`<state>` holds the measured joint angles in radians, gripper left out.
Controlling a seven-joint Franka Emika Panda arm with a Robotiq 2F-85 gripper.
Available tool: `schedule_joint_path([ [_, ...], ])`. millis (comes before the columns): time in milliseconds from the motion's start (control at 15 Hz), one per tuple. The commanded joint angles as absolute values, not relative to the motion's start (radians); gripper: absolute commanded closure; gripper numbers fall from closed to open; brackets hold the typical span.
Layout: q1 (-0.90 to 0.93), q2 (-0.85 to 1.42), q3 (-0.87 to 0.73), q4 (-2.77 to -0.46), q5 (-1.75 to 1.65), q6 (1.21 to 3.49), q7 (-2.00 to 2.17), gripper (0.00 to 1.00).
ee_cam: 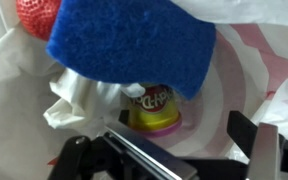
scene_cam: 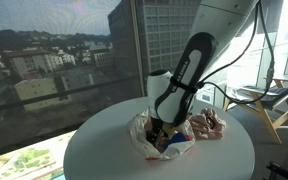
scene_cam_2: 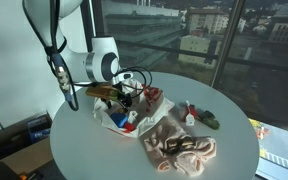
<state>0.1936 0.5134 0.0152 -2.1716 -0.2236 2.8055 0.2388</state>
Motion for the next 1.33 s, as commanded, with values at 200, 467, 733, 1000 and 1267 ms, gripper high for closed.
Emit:
schedule_joint_path([
  [200, 0.212, 0.547, 0.007, -2.154, -0.202, 2.848, 0.164, 0.42],
  [467, 0.235, 0.529, -0.007, -2.152, -0.207, 2.826, 0.174, 0.71],
  [733, 0.301, 0.473, -0.074, -2.133, -0.254, 2.759, 0.211, 0.72],
  [1000, 0.376, 0.419, -0.179, -2.092, -0.369, 2.589, 0.337, 0.72],
  [1267, 0.357, 0.355, -0.221, -2.094, -0.495, 2.449, 0.518, 0.72],
])
